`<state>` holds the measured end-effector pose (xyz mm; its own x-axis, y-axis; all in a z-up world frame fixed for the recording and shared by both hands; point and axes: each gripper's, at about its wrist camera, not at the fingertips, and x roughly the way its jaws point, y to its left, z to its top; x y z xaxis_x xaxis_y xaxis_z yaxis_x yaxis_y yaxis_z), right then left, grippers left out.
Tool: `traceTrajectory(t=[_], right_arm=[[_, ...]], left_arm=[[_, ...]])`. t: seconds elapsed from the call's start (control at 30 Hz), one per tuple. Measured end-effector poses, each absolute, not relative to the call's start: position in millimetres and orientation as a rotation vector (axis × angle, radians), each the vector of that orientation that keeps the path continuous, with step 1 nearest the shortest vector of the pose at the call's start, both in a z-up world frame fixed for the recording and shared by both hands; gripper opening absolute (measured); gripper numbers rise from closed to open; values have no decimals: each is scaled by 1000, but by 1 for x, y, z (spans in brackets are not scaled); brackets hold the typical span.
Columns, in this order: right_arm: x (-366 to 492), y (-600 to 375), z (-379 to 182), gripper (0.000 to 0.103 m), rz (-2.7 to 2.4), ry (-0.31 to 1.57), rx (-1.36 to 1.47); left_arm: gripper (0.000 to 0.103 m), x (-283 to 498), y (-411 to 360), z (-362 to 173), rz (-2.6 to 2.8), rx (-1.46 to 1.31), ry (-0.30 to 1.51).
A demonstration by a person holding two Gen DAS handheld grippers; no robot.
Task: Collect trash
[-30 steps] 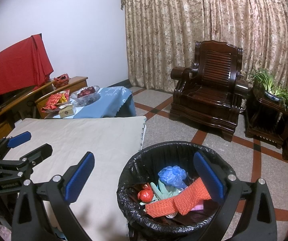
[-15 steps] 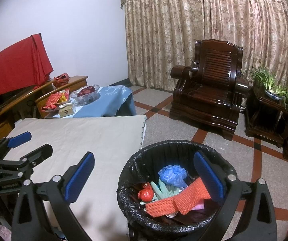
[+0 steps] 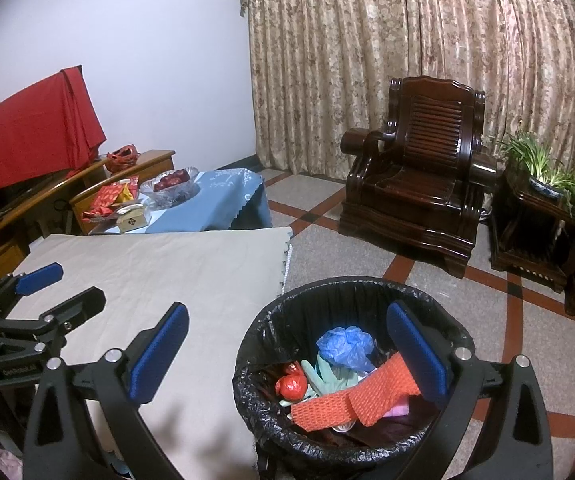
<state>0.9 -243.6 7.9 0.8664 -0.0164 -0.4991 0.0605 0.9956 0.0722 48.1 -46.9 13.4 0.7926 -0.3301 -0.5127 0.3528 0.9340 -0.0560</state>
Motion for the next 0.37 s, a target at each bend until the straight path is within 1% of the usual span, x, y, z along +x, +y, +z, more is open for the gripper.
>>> traceTrajectory(t=[0.37], right_arm=[[-1, -241, -2, 97, -38, 528, 90]], left_arm=[[98, 41, -39, 15, -365, 42, 549]])
